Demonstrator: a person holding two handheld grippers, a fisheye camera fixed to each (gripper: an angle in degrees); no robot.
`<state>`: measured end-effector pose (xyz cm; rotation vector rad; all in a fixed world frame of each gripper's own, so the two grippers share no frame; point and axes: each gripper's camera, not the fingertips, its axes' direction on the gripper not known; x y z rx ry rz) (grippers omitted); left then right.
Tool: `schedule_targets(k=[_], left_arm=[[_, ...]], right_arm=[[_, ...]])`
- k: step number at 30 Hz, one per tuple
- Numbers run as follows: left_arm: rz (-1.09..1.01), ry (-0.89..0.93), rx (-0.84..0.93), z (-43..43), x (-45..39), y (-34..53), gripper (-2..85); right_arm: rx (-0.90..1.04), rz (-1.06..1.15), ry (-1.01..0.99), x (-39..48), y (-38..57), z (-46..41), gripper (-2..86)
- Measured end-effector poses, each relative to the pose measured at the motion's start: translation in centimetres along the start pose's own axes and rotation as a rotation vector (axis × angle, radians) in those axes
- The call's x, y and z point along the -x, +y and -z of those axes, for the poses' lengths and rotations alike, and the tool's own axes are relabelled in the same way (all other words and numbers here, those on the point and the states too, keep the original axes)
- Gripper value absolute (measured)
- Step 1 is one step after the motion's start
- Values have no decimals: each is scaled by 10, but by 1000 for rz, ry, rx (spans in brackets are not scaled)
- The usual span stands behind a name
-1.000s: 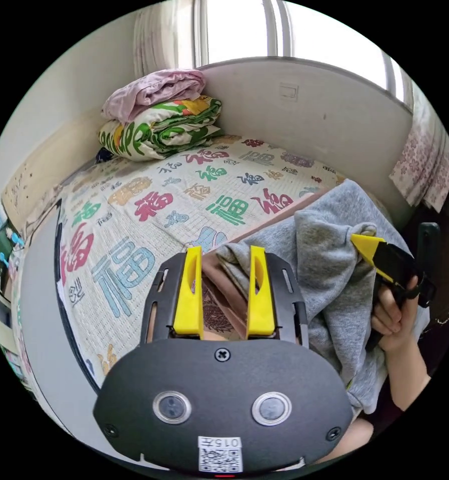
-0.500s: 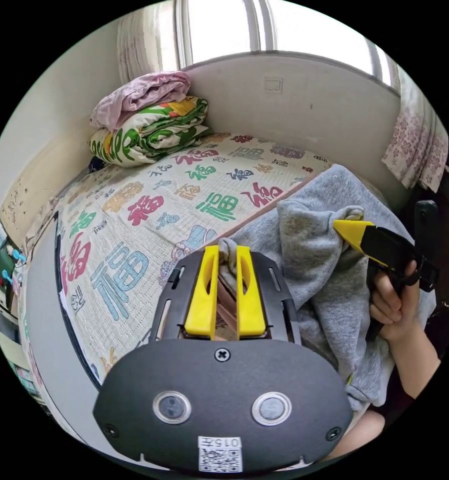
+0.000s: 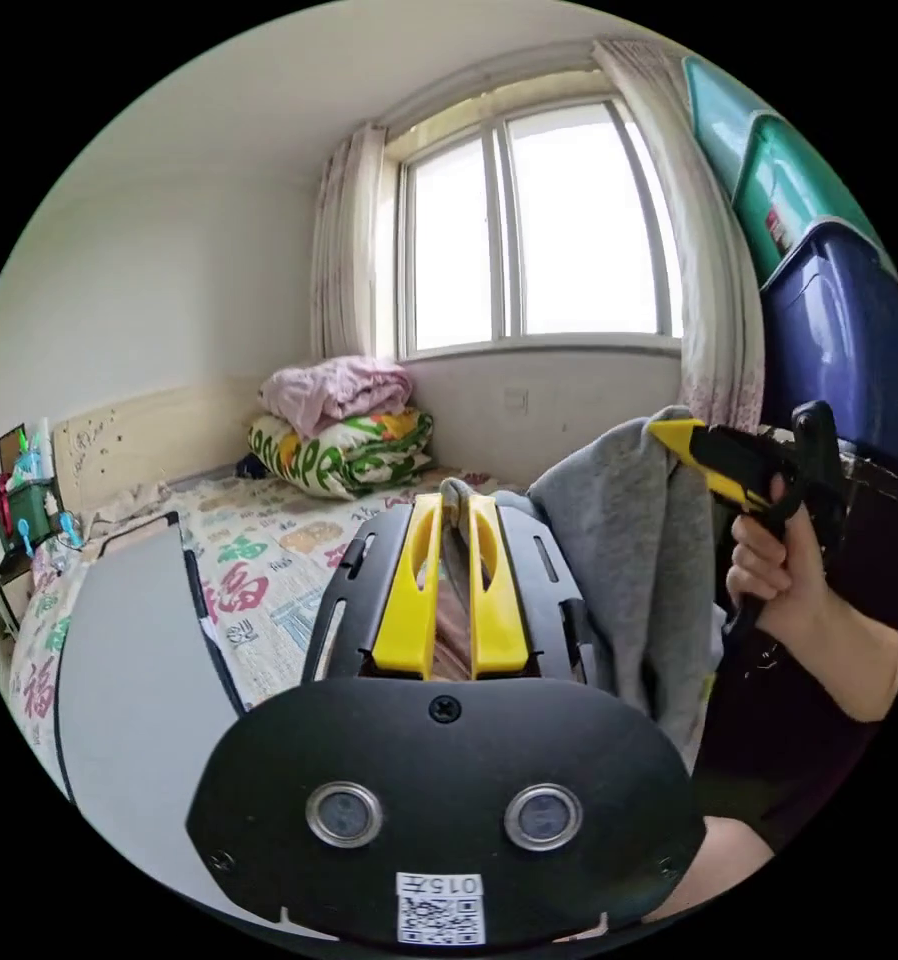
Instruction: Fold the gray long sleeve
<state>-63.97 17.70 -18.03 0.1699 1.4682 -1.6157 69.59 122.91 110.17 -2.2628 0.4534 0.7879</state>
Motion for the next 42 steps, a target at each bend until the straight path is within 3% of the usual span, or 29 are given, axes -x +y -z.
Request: schedule_targets(k=[4, 8, 10, 12, 15, 21, 29, 34, 37, 38, 42], left_arm=[[-61, -81, -136, 166, 14, 24, 10], [-65, -254, -211, 358, 43, 58, 9], [-31, -320, -234, 436, 55, 78, 10], [-10, -399, -270, 532, 59, 108, 10], [-40, -468, -303, 633, 41, 150, 11], [16, -557, -332, 749, 8, 247, 14], [249, -556, -366, 743, 71, 334, 18], [324, -712, -33, 625, 158, 375, 22], [559, -699, 156, 553, 219, 420, 22], [545, -734, 201, 537, 215, 432, 20], [295, -735, 228, 534, 148, 471, 29]], right_arm=[[-94, 71, 77, 54, -15, 71, 50], [-83, -120, 63, 54, 7, 105, 48], [-58, -175, 7, 58, 34, 106, 48], [-86, -231, -170, 67, 74, 107, 47], [-51, -229, -264, 92, 104, 97, 47], [-2, -137, -404, 142, 118, 108, 46], [87, -131, -344, 120, 146, 61, 47], [294, -255, -110, 48, 180, -72, 49], [421, -578, -2, -15, 221, -139, 34], [402, -624, 14, -21, 238, -142, 9], [384, -352, -152, -13, 288, -113, -3]])
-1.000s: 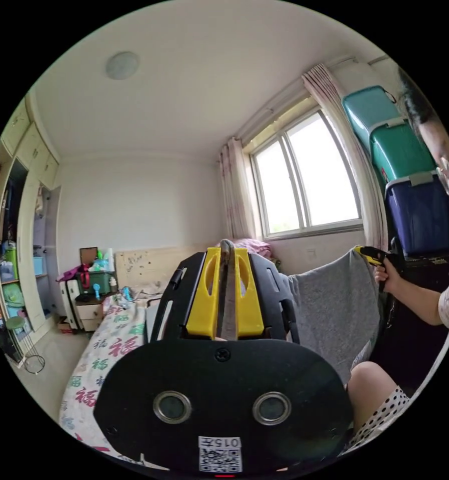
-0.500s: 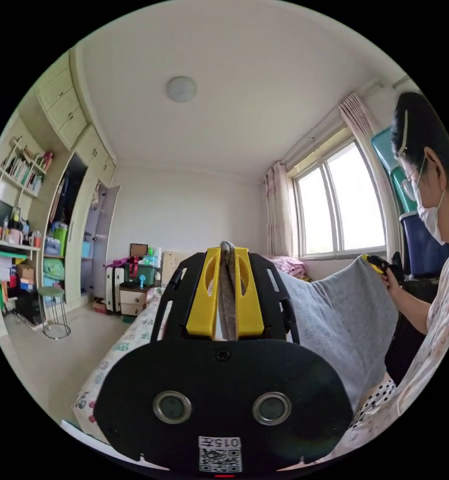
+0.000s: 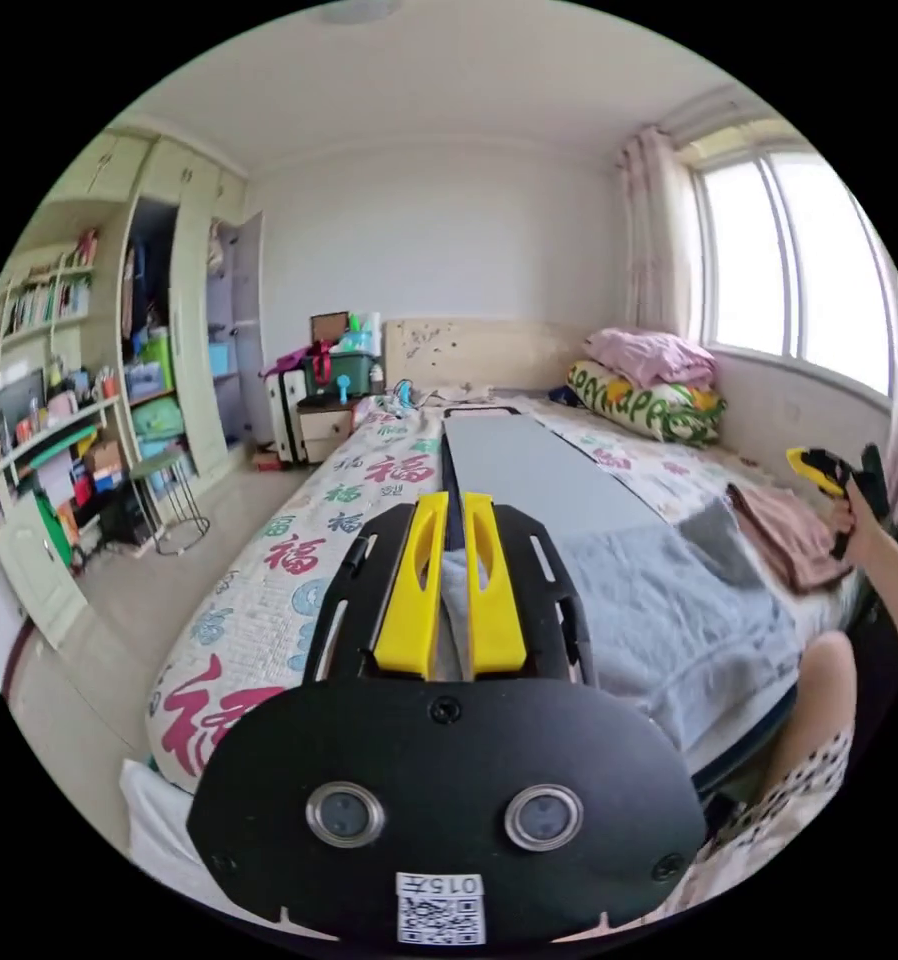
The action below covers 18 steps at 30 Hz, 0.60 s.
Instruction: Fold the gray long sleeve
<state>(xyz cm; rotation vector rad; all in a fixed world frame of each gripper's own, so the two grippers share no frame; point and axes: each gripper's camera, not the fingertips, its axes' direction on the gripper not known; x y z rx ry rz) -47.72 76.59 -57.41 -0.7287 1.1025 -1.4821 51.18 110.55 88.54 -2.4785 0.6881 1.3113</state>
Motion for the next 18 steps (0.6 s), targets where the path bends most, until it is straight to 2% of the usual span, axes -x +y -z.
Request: schedule_targets(k=[2, 6, 10, 15, 18], left_arm=[[-44, 63, 64, 2, -2, 27, 39], [88, 290, 247, -18, 18, 80, 71], [221, 275, 306, -41, 30, 111, 85], [484, 230, 421, -97, 49, 151, 144], [572, 279, 505, -131, 55, 173, 145]], right_arm=[[88, 39, 44, -17, 24, 3, -3], [198, 8, 28, -71, 63, 26, 4], [209, -60, 71, -108, 78, 41, 38], [377, -136, 323, -164, 75, 37, 99], [404, -188, 304, -196, 65, 42, 109]])
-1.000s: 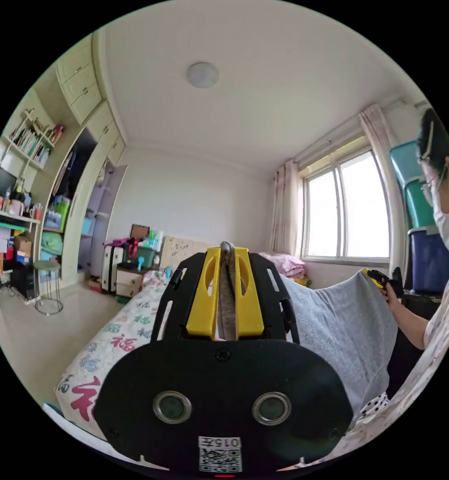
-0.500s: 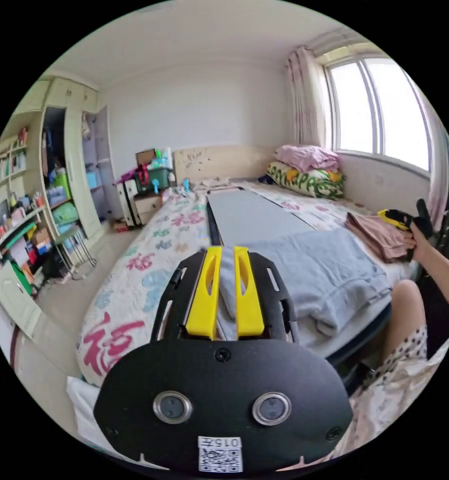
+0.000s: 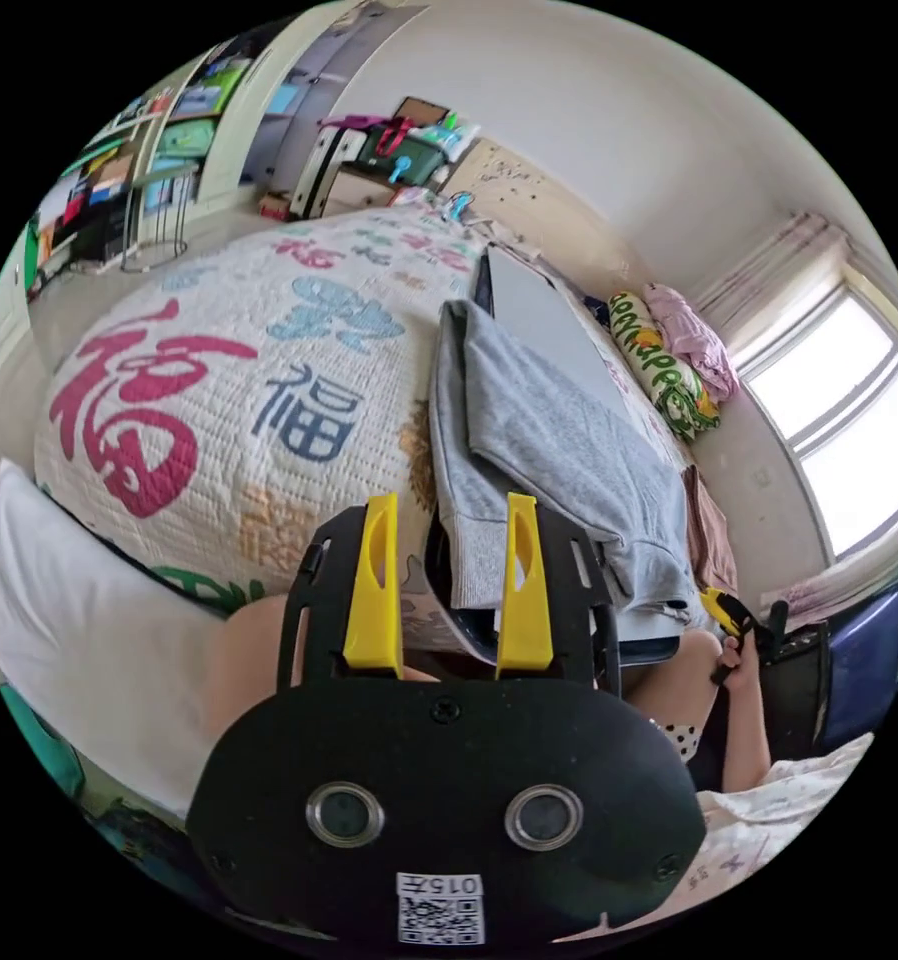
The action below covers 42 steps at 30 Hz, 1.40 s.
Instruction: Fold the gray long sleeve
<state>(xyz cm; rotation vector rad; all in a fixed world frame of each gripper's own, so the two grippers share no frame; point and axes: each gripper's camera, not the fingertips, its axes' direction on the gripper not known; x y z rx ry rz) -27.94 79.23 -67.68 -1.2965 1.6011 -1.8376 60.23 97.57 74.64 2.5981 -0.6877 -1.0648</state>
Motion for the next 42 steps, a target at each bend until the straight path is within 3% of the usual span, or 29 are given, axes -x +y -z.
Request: schedule_targets(k=[7, 15, 21, 32, 38, 42], left_arm=[[-22, 61, 83, -47, 1, -6, 136], [-20, 22, 91, -84, 1, -9, 101], [26, 75, 83, -97, 14, -1, 80], [48, 79, 47, -118, 19, 11, 54], [174, 279, -61, -113, 51, 27, 24], [266, 402, -74, -118, 74, 35, 80]], right_arm=[[158, -44, -48, -55, -40, -13, 136], [238, -92, -117, -101, -68, -12, 88], [232, -14, 11, -108, -78, -6, 69], [194, -29, -37, -150, -93, 17, 47], [191, -49, -73, -171, -99, 25, 47], [185, -55, -87, -182, -101, 29, 47]])
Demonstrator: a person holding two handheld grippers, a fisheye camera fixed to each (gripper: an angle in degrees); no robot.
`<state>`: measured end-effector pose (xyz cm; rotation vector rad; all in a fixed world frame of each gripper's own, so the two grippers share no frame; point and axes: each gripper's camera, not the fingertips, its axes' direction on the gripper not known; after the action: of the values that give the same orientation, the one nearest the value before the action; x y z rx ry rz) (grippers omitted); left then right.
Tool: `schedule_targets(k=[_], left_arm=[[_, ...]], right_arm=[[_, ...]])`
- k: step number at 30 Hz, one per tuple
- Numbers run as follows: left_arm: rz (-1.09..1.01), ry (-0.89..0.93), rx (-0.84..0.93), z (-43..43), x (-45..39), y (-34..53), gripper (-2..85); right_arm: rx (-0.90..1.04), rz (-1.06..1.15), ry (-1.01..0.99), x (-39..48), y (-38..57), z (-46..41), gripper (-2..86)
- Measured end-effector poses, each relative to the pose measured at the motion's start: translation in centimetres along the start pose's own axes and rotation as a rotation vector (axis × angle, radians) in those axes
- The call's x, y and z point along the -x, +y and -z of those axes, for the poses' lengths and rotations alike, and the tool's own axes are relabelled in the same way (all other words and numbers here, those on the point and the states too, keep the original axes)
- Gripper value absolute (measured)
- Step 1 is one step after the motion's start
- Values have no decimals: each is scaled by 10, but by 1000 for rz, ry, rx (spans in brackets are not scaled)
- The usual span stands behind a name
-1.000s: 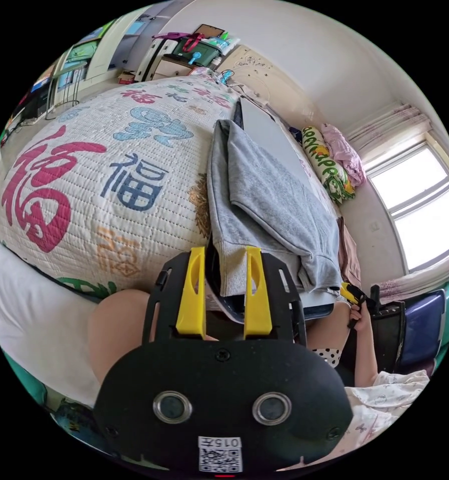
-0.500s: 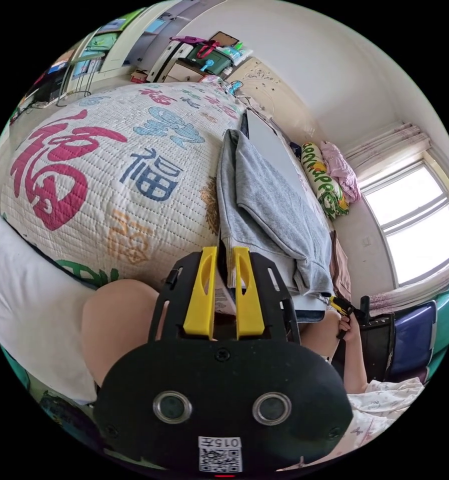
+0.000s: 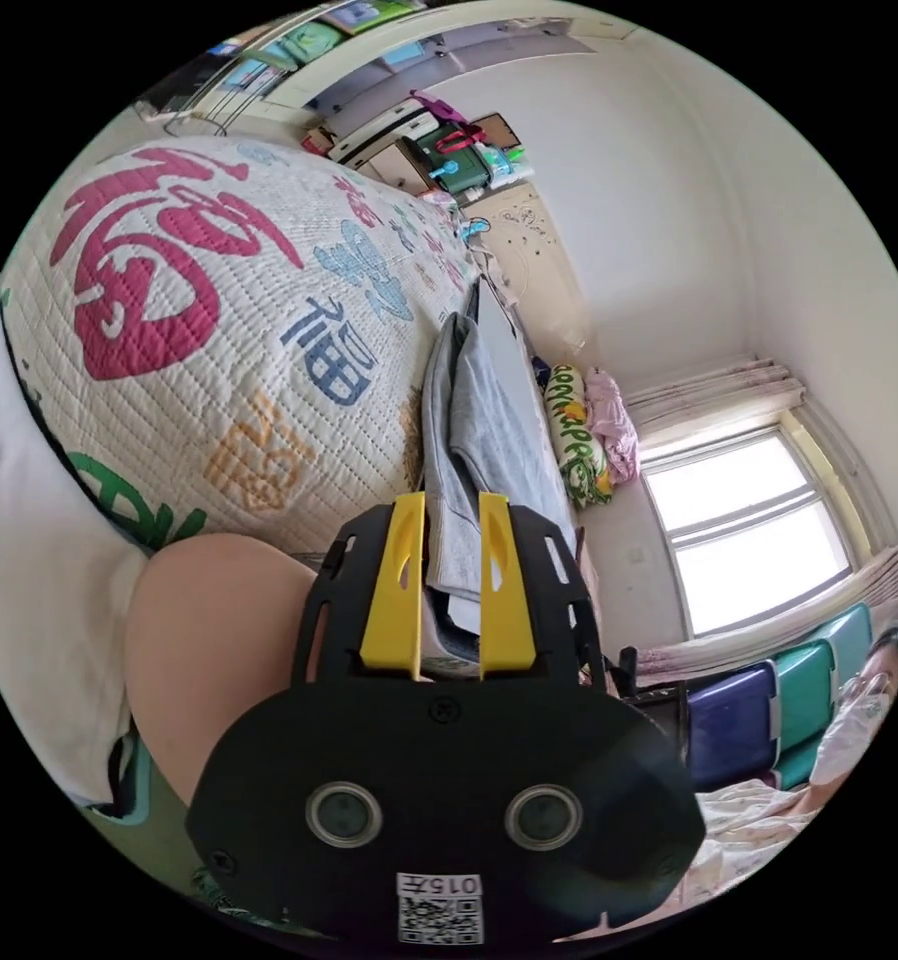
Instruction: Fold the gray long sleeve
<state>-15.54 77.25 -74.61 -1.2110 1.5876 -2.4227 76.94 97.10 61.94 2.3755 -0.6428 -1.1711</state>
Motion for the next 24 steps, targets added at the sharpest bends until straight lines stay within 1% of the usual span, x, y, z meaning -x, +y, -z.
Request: schedule_targets(k=[7, 12, 14, 16, 17, 19, 21, 24], left_arm=[[33, 22, 75, -15, 5, -5, 86], [-16, -65, 197, -37, -11, -12, 95], [-39, -56, 234, -44, -16, -13, 80], [-64, -25, 286, -51, -20, -12, 42], [-79, -43, 293, -52, -25, -11, 27], [-141, -99, 269, -49, -39, -5, 15], [-208, -190, 228, -39, -56, 1, 10], [-242, -210, 143, -12, -72, 9, 8]], right_arm=[[2, -9, -1, -11, -1, 2, 47], [2, -20, -22, -21, 1, 2, 48], [5, -19, -15, -22, 2, 0, 47], [7, -17, -1, -23, 3, -2, 46], [7, -12, 12, -22, 4, -4, 45], [-3, 1, 37, -21, 8, -4, 41], [-70, 11, 94, -17, 19, 9, 35], [-127, 15, 108, -15, 43, 21, 29]])
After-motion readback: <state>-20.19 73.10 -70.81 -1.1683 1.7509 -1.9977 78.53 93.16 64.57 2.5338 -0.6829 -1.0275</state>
